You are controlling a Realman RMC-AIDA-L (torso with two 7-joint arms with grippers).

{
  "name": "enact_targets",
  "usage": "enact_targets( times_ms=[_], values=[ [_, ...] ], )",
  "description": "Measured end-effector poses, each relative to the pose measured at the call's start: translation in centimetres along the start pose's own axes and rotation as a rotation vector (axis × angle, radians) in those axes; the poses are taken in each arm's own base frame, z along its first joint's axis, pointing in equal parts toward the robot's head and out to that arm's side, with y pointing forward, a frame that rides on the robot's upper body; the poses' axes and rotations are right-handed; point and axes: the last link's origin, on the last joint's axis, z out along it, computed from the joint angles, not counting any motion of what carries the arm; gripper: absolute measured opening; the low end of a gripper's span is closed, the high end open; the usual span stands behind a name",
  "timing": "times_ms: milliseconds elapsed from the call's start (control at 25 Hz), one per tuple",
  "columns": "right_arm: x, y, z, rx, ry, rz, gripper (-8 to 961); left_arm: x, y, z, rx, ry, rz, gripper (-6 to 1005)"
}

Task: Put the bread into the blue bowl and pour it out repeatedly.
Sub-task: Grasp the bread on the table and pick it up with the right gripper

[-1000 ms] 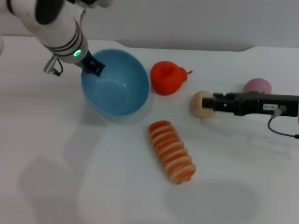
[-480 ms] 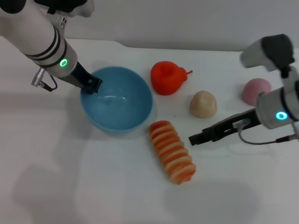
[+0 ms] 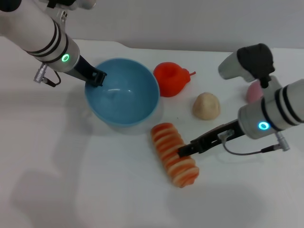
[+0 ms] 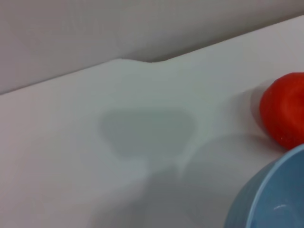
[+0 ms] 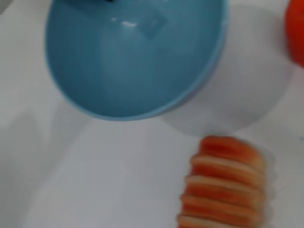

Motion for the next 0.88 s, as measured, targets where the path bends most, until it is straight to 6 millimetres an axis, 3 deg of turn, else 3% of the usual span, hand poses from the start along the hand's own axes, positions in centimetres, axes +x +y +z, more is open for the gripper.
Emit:
enact_targets(
  times_ms=[280, 880],
  values=[
    [0.2, 0.9, 1.5, -0.001, 0.032, -0.028, 577, 0.5, 0.1, -0.1, 0.003, 0.019, 0.007, -1],
    [1.2, 0.6, 3.2, 0.055, 0.039, -0.050, 577, 0.6, 0.1, 0.2, 0.005, 0.042, 0.003, -1]
  ],
)
